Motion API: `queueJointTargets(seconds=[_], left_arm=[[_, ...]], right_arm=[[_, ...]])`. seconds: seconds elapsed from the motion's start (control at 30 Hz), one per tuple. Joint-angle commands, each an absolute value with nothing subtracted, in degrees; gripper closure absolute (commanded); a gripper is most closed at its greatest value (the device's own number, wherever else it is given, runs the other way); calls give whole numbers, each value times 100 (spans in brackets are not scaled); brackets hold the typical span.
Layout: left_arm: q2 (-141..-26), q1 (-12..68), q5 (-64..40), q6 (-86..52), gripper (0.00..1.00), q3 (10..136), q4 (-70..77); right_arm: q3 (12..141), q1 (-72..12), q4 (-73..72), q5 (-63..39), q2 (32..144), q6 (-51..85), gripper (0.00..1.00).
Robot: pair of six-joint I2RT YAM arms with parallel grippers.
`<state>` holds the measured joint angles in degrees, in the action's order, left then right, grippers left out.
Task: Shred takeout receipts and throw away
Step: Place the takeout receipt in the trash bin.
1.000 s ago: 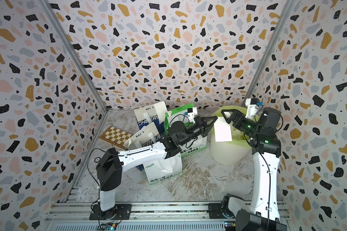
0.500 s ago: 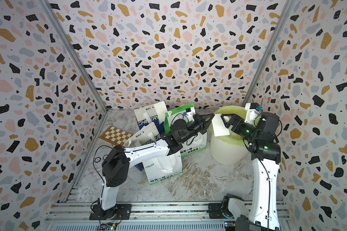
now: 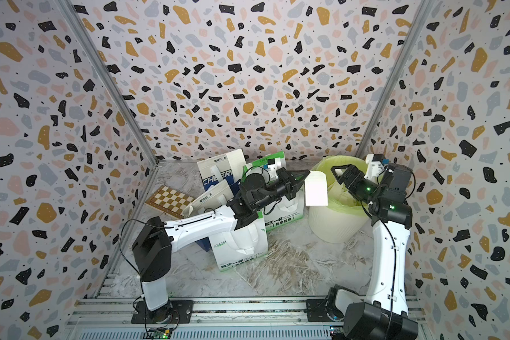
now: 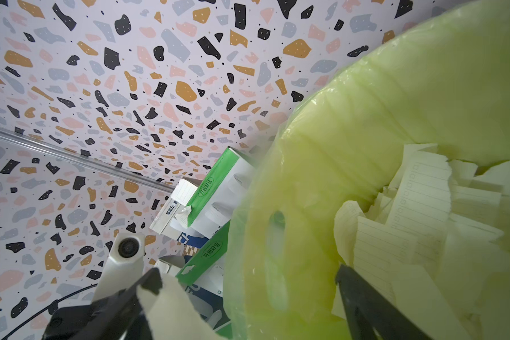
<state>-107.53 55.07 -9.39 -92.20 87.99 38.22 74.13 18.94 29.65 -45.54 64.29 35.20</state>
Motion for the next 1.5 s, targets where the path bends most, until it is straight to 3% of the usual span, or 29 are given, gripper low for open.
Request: queueJointTargets(seconds=[0.0, 0.57, 0.93, 1.27, 1.47], left_arm=[[-10753, 5558, -1169, -9307, 100, 9074, 3985], [-11617, 5788, -806, -9785, 100, 10289, 3871], [-12060, 5341, -569, -10116, 100, 10612, 3137], [-12034, 5160, -1294, -8869, 100, 11341, 1281], [-12027, 5163, -2209, -8239, 100, 11685, 1650]], right_arm=[[7463, 1916, 2646, -4928, 6271, 3752, 5], [7177, 1646, 2550, -5196, 6002, 3859, 5], [7185, 1743, 3398, -4322, 5624, 3851, 4], [8215, 2004, 4001, -3393, 5750, 3590, 7], [8133, 1909, 3172, -4332, 5814, 3361, 11]])
